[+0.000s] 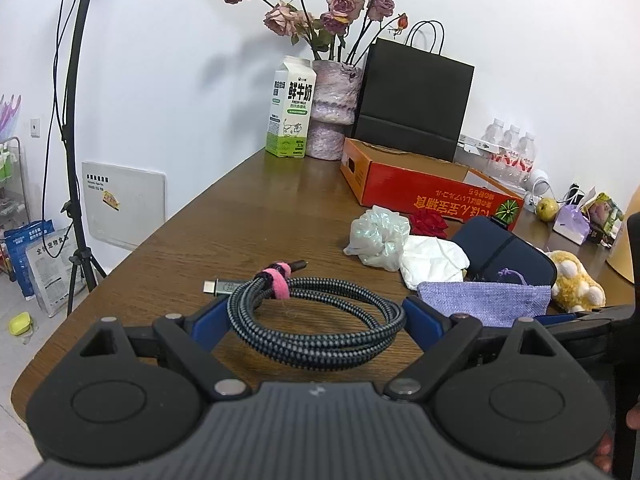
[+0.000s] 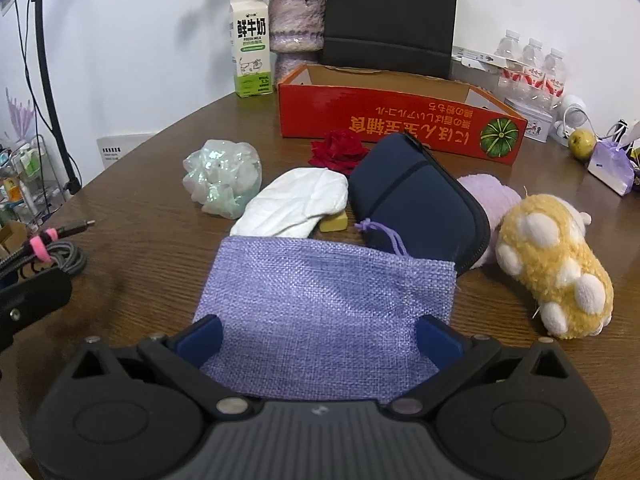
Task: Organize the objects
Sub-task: 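Lift the cable with the left gripper while the right gripper approaches the purple pouch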
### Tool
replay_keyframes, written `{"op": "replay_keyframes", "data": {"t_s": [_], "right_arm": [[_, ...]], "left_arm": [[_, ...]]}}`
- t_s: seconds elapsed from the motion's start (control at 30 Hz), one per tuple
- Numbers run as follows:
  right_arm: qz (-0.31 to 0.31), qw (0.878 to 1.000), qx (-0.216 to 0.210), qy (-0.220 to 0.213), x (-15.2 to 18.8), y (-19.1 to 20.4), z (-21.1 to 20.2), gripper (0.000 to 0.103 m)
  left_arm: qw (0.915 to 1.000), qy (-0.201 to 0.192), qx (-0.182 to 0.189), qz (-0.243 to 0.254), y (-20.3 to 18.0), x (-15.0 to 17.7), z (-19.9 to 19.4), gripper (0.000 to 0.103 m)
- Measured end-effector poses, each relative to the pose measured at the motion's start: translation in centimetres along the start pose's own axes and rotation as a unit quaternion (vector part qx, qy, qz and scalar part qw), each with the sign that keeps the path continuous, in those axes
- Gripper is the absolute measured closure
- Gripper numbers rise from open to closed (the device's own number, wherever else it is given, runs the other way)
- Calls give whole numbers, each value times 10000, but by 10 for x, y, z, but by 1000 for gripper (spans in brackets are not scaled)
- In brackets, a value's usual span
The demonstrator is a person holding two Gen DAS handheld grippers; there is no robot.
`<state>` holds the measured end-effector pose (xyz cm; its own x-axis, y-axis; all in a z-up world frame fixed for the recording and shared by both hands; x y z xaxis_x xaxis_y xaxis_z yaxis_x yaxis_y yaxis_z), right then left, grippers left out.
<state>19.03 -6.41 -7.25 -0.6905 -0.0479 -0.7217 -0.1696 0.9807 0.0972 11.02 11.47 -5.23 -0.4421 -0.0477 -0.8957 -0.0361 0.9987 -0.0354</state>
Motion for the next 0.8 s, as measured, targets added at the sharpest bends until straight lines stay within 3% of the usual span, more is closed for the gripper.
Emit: {"op": "replay_keyframes", "data": {"t_s": [0.27, 0.5, 0.6, 0.8], "right_arm": [[47, 9999, 46, -76, 3, -3, -3, 0], [-59, 9998, -163, -138, 9, -11, -8, 1], [-78, 9995, -209, -205, 11, -18, -13, 9], [-88, 9987, -256, -439, 17, -34, -24, 43]], "left_arm": [[10000, 23, 32, -27, 3, 2, -1, 11], [10000, 14, 45, -13, 3, 1, -5, 11], [10000, 21, 21, -4, 4, 1, -6, 11], [10000, 26, 24, 23, 1, -1, -7, 11]]}}
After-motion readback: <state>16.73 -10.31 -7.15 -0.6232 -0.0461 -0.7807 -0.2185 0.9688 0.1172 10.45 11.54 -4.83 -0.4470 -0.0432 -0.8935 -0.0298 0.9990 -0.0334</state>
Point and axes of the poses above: each gripper's, at about its wrist camera, not at the fingertips, and z roughly the way its jaws point, y to its left, x to its underside, the point moved 1 cm from there along z, roughly the way its jaws point, and after that the axes turned 8 degrees about z, right-handed, at the moved point
